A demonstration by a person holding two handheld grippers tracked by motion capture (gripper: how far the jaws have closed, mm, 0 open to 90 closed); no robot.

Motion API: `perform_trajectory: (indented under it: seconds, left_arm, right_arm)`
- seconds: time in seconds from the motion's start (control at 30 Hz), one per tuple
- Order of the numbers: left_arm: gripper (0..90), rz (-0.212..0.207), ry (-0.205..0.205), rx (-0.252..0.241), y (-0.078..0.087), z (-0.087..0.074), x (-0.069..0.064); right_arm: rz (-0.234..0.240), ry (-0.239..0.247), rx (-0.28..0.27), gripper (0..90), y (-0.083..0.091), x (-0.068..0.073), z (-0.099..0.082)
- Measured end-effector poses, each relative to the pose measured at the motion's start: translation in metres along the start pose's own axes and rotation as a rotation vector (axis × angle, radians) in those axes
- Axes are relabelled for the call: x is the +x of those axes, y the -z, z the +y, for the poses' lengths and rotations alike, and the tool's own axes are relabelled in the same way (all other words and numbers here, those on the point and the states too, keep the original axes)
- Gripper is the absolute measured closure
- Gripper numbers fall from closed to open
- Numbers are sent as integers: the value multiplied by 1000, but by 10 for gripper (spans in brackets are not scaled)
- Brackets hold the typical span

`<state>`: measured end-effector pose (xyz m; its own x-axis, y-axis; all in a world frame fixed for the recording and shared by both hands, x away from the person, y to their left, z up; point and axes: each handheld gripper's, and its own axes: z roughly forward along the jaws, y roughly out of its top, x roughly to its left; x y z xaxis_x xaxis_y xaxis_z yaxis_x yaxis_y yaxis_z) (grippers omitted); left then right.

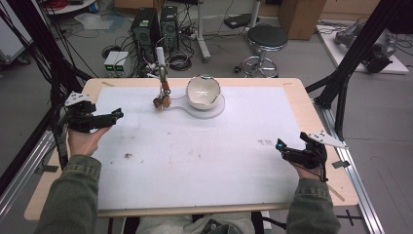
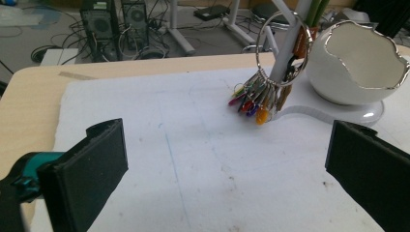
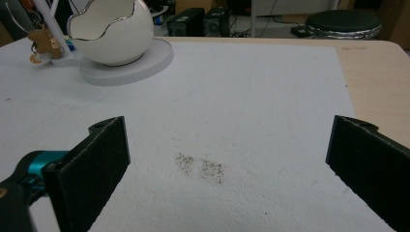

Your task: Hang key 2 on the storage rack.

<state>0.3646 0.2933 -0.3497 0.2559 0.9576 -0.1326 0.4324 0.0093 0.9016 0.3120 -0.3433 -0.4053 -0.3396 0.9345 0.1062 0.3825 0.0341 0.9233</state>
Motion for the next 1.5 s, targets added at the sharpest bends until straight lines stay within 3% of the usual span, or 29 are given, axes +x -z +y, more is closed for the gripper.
perform_trajectory:
  seconds: [0.1, 0.3, 0.43, 0.83, 0.9, 1.1, 1.3, 1.5]
  left_arm:
    - [16, 3, 1, -6, 2, -6, 0]
    - [16, -7, -42, 7, 4, -18, -5]
    - [16, -12, -43, -25, 11, -28, -8]
    - [16, 8, 0, -86, 31, -57, 5]
    - [16, 28, -2, -98, 34, -61, 7]
    - [16, 27, 1, -145, 39, -68, 11]
    - [16, 9, 33, -134, 40, -81, 13]
    - [16, 7, 18, -125, 38, -81, 11]
  right_arm:
    - [0, -3, 1, 7, 0, 0, 0]
    - [2, -5, -1, 7, -1, 0, 0]
    - [-1, -2, 5, 7, -2, 1, 0]
    - [-13, -9, 9, 7, -3, 2, 0]
    - [-14, -10, 10, 7, -3, 2, 0]
    - [-14, -8, 12, 7, -3, 3, 0]
    - [-10, -3, 16, 7, -4, 3, 0]
    - [-9, 0, 19, 7, -5, 4, 0]
